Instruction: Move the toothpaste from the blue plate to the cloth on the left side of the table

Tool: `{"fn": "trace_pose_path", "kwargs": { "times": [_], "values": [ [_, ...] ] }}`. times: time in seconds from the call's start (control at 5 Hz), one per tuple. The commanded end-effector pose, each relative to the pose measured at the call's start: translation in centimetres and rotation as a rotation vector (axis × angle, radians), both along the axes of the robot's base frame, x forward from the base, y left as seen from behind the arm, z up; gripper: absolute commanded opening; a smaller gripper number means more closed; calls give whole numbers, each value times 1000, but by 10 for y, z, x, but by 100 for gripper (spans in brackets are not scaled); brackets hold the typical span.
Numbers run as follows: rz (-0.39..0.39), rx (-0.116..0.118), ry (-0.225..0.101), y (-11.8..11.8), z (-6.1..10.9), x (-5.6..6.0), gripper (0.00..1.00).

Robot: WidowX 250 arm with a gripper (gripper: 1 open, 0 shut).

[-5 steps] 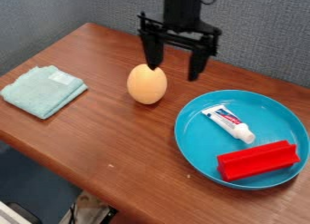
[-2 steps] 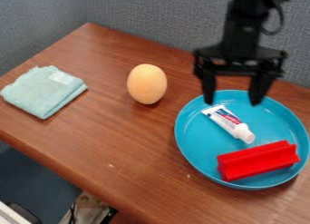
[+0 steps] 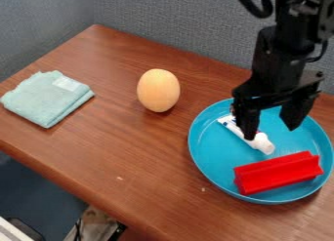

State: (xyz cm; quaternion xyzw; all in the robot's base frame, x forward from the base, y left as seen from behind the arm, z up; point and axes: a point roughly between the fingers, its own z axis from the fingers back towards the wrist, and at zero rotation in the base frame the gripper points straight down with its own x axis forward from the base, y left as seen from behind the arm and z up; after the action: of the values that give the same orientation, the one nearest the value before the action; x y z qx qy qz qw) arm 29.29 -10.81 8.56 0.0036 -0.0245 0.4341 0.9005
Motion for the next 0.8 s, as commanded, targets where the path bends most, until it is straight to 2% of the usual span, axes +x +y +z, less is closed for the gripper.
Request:
{"fn": "trace_pose_path", "kwargs": {
  "times": [0.0, 0.2, 0.6],
  "values": [
    [77, -1, -53, -2, -1, 3, 100],
    [127, 7, -76, -1, -5, 3, 100],
    [149, 28, -111, 0, -7, 3, 100]
  ]
}}
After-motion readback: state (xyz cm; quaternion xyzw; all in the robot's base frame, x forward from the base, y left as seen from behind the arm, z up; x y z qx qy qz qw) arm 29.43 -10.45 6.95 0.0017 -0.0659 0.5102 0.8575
